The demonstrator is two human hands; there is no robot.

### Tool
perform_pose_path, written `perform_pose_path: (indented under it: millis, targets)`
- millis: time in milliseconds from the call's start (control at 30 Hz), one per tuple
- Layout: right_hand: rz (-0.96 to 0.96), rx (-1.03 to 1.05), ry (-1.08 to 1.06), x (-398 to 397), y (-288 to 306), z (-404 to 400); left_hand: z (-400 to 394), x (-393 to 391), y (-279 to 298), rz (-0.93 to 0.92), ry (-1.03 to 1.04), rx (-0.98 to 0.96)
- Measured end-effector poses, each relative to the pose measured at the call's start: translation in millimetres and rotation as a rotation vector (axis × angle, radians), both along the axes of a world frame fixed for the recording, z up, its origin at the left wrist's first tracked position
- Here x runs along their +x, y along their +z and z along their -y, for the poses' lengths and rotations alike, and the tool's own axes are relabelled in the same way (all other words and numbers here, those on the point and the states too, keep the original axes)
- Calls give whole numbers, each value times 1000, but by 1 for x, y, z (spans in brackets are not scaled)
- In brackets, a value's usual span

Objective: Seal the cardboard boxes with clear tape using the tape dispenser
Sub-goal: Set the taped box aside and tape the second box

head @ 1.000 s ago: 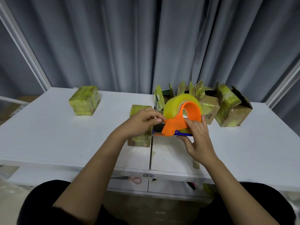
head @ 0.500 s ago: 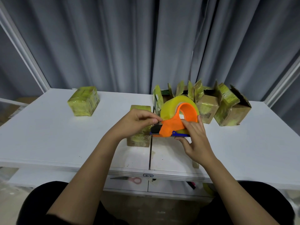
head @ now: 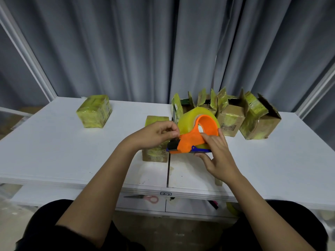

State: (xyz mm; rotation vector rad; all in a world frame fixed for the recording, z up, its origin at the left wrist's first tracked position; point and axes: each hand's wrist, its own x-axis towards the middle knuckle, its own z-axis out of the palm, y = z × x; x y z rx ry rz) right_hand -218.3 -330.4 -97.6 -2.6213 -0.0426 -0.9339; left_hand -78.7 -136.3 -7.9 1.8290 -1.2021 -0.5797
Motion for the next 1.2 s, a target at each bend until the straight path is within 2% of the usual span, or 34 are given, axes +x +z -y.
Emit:
perform_pose_path:
  millis: [167, 267, 333, 533, 700, 900, 967, 1067, 1200]
  targets:
    - [-35, 21, -14, 1, -3, -1, 4, -4, -1, 202, 99, 37]
    - [-173, 150, 6, 1, -4, -3, 7, -8, -7, 300, 123, 50]
    - [-273, 248, 6, 1, -4, -4, 8, -11, -11, 319, 146, 41]
    - [-376, 409, 36, 11, 7, -8, 7, -11, -7, 371, 233, -14]
    - [-303, 383, 45, 11, 24, -14, 6, 0, -5, 235, 295, 1]
    - [-385, 555, 115, 6, 41, -21, 14, 16, -20, -44, 375, 63]
    - [-490, 416, 85, 5, 49, -21, 15, 17, -24, -119, 396, 64]
    - [-528, 24, 1, 4, 49, -19, 12, 15, -29, -145, 406, 78]
    - [-518, -44, -70, 6, 46, -13, 11, 14, -34, -193, 436, 32]
